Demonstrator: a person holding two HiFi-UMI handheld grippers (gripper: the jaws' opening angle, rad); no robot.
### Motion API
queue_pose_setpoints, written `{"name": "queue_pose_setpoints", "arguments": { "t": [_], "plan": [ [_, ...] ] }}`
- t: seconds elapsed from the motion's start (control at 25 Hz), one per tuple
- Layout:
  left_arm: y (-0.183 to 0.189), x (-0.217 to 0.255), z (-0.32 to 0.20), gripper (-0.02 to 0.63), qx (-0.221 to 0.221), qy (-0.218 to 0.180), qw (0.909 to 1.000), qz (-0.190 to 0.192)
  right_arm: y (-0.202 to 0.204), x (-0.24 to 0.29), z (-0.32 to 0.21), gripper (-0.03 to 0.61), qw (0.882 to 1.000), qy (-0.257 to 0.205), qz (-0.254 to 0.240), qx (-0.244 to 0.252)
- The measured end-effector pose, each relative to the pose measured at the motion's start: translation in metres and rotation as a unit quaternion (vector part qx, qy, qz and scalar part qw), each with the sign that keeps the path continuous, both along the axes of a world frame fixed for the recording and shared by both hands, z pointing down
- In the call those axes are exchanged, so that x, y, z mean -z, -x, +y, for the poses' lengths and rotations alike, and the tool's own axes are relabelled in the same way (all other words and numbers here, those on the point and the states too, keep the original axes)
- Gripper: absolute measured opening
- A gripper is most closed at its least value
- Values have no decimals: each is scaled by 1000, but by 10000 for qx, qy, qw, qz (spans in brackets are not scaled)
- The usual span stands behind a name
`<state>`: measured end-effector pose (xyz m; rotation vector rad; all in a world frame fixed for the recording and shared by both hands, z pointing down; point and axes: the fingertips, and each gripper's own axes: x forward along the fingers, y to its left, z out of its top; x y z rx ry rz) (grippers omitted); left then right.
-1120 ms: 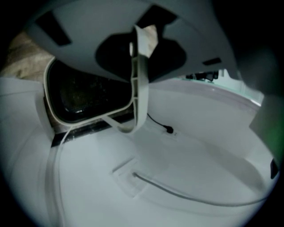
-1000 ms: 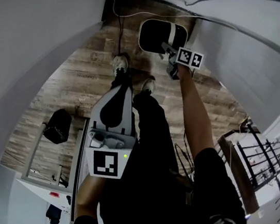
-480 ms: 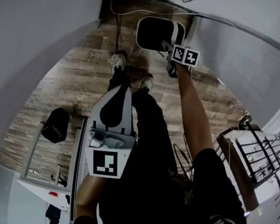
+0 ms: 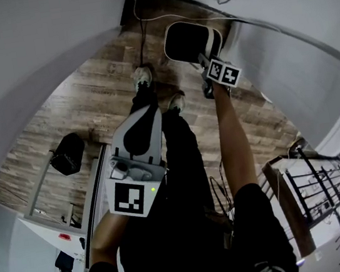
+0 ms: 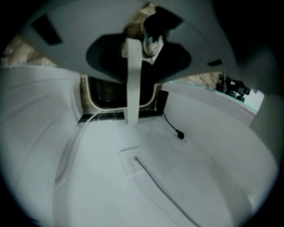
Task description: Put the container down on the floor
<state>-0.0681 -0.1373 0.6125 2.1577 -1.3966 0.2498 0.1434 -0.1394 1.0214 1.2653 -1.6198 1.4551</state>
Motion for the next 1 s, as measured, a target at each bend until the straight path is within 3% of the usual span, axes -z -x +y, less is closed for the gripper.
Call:
{"name": "queue_pose_setpoints", "arguments": {
  "t": [0.28,0.48,0.68,0.88,1.0],
  "plan": [
    [-3,15,11,28,-47,-54,10000,9,-7,20,12,195,9999,-55,124,-58],
    [-7,44,19,28,-97,-127,9999,-40,-10,63,25,177,9997,-178,156,-116],
    [-10,88,18,28,-27,-337,9994,-2,-15,133,30,61,9980,-487,236,-331],
    [-11,146,37,28,-35,-475,9989,-12,-10,228,55,37,9956,-789,274,-414],
    [-15,179,39,28,-163,-782,9968,-25,-13,295,41,35,9895,-1321,300,-496]
  ]
}}
